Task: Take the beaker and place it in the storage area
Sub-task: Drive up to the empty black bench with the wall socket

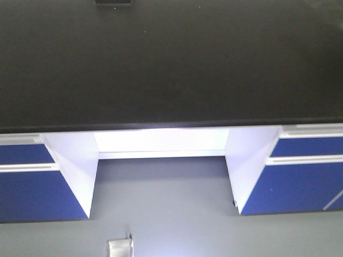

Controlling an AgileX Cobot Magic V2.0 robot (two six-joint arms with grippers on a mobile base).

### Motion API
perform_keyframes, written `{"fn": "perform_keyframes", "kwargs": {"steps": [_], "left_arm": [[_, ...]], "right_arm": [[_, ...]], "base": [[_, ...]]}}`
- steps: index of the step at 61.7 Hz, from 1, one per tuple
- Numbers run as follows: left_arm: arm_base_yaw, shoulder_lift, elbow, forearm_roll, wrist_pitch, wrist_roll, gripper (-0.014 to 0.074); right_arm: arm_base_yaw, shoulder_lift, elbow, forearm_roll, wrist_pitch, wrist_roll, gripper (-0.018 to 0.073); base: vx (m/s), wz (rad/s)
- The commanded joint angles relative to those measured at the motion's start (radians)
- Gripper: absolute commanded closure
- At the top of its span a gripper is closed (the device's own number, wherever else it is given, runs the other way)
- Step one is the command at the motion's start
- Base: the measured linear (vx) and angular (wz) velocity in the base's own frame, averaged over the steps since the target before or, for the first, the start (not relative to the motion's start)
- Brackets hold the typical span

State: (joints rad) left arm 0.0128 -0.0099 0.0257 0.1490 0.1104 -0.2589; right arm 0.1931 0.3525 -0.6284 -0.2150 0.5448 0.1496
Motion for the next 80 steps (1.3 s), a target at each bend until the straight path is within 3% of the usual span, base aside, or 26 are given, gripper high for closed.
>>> {"fn": "perform_keyframes", "kwargs": {"steps": [1,34,80], "left_arm": [[-0.007,-0.017,0.022,-0.006,-0.085,-0.006,0.0605],[-0.007,-0.017,0.022,-0.006,-0.085,-0.006,0.0605],[-0.007,-0.017,0.022,-0.006,-0.085,-0.006,0.0605]], "right_arm": [[-0.008,0.012,-0.026,-0.017,-0.081,-0.001,0.0562],[-0.008,0.012,-0.026,-0.017,-0.081,-0.001,0.0562],[-0.008,0.012,-0.026,-0.017,-0.081,-0.001,0.0562]], "base": [[0.40,0.16],[0.29,0.07],[0.02,0.00]]}}
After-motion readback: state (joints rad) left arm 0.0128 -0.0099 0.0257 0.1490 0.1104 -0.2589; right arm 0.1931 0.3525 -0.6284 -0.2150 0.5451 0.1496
